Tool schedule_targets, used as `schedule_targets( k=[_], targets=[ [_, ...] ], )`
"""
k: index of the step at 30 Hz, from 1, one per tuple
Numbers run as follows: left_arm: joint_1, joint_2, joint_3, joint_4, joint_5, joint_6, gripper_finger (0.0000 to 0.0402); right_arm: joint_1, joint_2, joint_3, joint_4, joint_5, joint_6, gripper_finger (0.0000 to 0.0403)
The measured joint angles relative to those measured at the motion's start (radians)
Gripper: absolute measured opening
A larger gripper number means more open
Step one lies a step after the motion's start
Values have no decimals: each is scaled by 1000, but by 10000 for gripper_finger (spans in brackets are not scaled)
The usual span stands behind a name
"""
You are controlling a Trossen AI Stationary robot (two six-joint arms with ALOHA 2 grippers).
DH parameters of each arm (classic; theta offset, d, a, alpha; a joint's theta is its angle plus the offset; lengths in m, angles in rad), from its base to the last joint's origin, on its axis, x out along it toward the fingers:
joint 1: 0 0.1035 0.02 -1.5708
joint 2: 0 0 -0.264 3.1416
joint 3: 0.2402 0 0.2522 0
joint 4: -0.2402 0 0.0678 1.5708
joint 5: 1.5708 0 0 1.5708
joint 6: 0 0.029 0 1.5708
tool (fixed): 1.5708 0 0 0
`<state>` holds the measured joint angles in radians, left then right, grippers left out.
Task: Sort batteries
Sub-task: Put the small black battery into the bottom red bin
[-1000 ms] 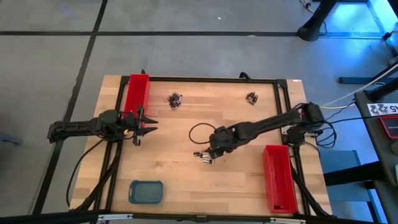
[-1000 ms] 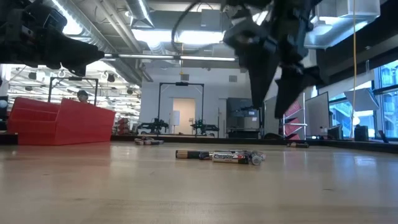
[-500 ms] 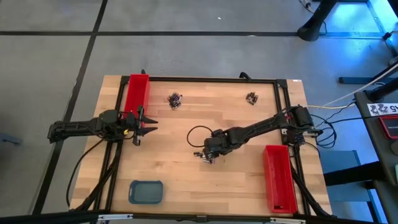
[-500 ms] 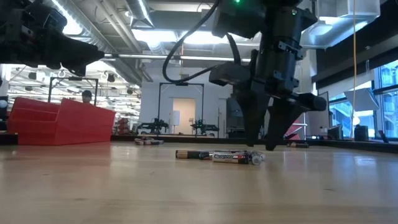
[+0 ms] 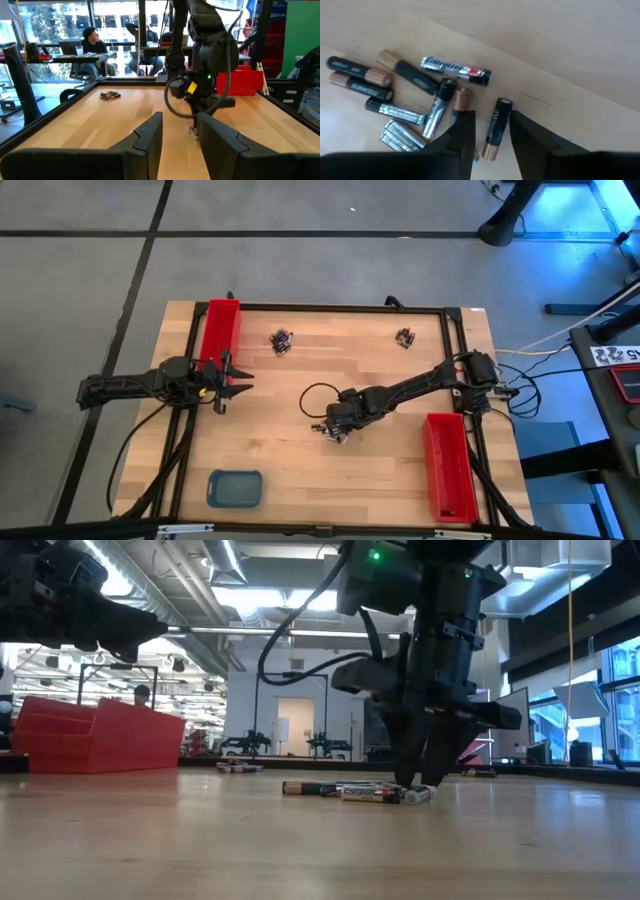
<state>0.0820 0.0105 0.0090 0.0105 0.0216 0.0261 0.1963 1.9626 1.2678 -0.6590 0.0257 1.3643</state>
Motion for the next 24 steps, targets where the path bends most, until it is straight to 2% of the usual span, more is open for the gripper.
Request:
schedule_targets(
  k=[5, 11, 19, 24],
  targets=[
    [0, 0, 0, 0, -1, 0, 114, 0, 8, 1, -15, -1, -31, 94],
    [0, 0, 0, 0, -1, 0, 114, 0, 8, -24, -20, -1, -102, 17],
    [0, 0, 0, 0, -1, 0, 114, 1, -33, -20, -35, 10, -231, 17],
    [0, 0, 0, 0, 0, 0, 114, 5, -155, -17, -117, 56, -304, 11]
  ],
)
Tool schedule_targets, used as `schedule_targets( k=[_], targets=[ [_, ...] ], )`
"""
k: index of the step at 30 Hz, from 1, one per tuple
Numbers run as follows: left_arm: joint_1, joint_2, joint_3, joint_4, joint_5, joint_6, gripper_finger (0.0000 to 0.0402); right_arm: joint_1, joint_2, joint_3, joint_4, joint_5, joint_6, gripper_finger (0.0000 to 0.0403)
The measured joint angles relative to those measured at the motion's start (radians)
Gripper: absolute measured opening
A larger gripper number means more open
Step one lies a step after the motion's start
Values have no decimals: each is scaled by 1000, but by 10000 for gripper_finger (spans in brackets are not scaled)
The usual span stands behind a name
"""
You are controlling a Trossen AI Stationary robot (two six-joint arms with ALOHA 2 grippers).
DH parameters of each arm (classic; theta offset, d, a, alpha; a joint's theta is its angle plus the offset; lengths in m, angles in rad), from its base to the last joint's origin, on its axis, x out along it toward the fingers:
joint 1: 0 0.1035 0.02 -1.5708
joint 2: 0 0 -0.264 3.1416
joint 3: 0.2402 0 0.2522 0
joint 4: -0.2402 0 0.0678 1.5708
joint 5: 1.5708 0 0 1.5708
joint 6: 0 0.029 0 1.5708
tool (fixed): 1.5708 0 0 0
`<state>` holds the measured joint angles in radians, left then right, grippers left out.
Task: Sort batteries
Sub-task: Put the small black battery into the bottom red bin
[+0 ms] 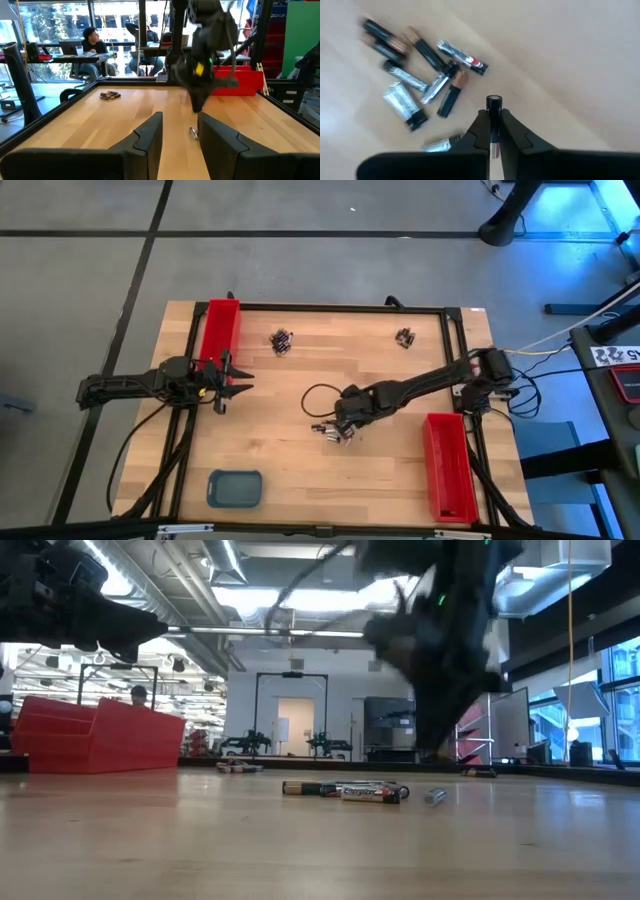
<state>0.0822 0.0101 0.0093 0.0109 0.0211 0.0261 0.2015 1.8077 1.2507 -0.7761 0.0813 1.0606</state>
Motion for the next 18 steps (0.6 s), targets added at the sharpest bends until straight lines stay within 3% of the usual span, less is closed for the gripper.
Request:
schedule_targets(
  k=[12, 18],
  targets=[
    [0, 0, 0, 0, 0, 0, 114, 100, -423, 0, -318, 136, -79, 10],
    [0, 0, 0, 0, 0, 0, 114, 213, -584, 0, -415, 110, -152, 11]
  ],
)
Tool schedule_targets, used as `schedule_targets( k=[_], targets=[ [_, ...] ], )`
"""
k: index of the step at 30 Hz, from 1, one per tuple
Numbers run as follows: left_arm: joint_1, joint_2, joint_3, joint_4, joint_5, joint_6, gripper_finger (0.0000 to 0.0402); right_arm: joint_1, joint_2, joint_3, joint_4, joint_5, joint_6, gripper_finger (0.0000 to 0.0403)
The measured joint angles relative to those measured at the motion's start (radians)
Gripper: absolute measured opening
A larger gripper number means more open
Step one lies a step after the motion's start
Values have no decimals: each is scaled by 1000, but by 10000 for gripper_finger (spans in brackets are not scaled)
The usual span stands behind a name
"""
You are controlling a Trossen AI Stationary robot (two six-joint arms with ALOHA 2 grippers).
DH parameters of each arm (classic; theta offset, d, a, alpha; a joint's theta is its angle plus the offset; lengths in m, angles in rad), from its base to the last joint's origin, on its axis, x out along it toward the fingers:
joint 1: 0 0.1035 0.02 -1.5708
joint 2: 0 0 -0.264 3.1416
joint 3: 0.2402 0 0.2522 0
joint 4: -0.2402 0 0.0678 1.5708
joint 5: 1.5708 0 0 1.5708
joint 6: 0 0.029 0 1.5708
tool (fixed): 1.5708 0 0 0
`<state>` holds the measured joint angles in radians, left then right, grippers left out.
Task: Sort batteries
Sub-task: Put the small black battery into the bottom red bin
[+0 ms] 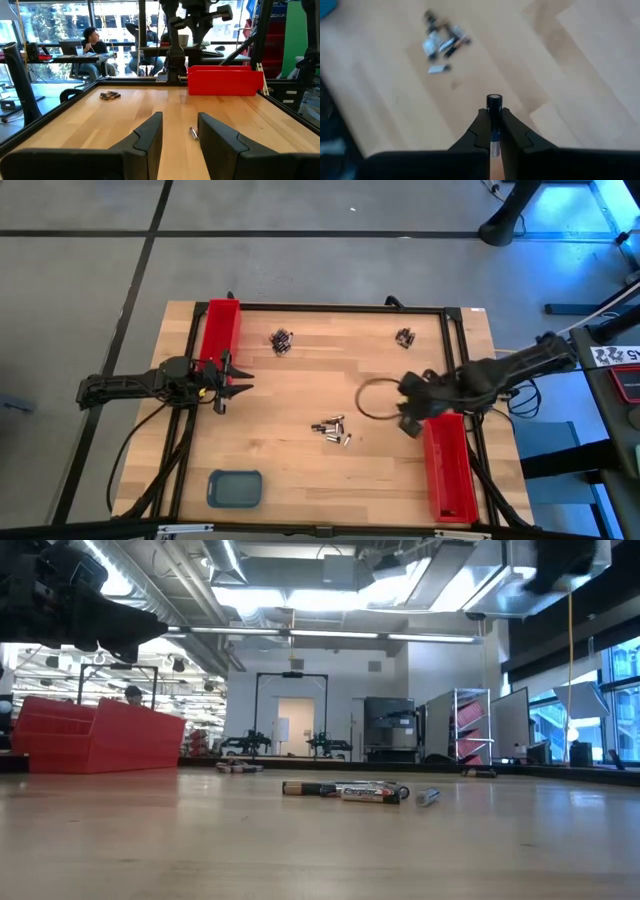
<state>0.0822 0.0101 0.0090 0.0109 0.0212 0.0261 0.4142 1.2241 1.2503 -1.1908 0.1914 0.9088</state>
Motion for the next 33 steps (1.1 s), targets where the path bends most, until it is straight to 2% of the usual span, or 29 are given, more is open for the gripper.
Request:
schedule_targets(
  k=[8, 16, 20, 26, 33],
  targets=[
    [0, 0, 0, 0, 0, 0, 114, 229, -51, 1, -132, -144, -9, 13],
    [0, 0, 0, 0, 0, 0, 114, 415, -54, -114, -169, -187, 34, 14],
    [0, 0, 0, 0, 0, 0, 114, 457, -76, -230, -113, -215, 35, 15],
    [0, 0, 0, 0, 0, 0, 114, 463, -117, -406, 42, -226, 24, 16],
    [0, 0, 0, 0, 0, 0, 114, 463, -120, -534, 185, -205, -23, 16]
  ],
)
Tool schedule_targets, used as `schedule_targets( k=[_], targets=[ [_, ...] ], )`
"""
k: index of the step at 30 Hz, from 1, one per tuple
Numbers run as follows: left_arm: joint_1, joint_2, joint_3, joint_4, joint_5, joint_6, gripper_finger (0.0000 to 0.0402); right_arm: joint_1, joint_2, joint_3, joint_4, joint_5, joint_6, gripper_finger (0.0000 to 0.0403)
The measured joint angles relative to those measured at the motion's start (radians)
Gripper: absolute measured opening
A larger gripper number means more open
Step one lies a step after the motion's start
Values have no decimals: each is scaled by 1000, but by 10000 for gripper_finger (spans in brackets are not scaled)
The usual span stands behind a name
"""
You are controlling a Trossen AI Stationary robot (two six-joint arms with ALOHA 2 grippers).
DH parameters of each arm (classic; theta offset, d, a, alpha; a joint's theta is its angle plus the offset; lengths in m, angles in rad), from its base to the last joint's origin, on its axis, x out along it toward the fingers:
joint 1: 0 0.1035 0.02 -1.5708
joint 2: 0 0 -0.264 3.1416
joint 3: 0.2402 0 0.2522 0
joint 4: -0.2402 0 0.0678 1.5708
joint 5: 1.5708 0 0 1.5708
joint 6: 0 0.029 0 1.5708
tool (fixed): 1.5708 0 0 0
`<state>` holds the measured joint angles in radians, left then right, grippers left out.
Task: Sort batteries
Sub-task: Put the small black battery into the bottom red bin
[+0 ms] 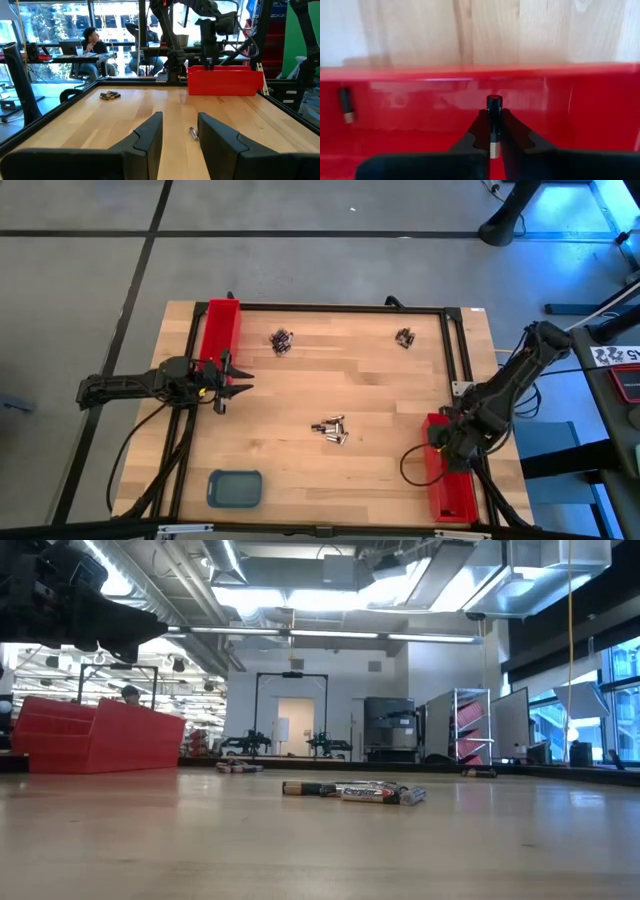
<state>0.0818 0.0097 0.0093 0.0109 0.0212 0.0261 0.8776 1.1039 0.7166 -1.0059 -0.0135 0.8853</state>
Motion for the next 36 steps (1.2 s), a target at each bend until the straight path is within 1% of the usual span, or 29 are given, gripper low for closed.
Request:
schedule_targets(
  k=[2, 8, 18, 21, 23, 27, 30, 33, 36],
  targets=[
    [0, 0, 0, 0, 0, 0, 114, 0, 1, -25, 23, 19, -7, 16],
    [0, 0, 0, 0, 0, 0, 114, 0, 1, -78, 54, 21, -19, 17],
    [0, 0, 0, 0, 0, 0, 114, 0, 1, -36, 66, 22, -26, 14],
    [0, 0, 0, 0, 0, 0, 114, 3, 2, -33, 74, 33, -2, 10],
    [0, 0, 0, 0, 0, 0, 114, 29, 12, -33, 73, 61, 17, 9],
    [0, 0, 0, 0, 0, 0, 114, 119, 38, -33, 74, 67, 87, 9],
    [0, 0, 0, 0, 0, 0, 114, 176, 57, -33, 83, 92, 133, 9],
    [0, 0, 0, 0, 0, 0, 114, 209, 74, -33, 86, 125, 163, 10],
    [0, 0, 0, 0, 0, 0, 114, 210, 99, -38, 96, 135, 162, 13]
  ],
)
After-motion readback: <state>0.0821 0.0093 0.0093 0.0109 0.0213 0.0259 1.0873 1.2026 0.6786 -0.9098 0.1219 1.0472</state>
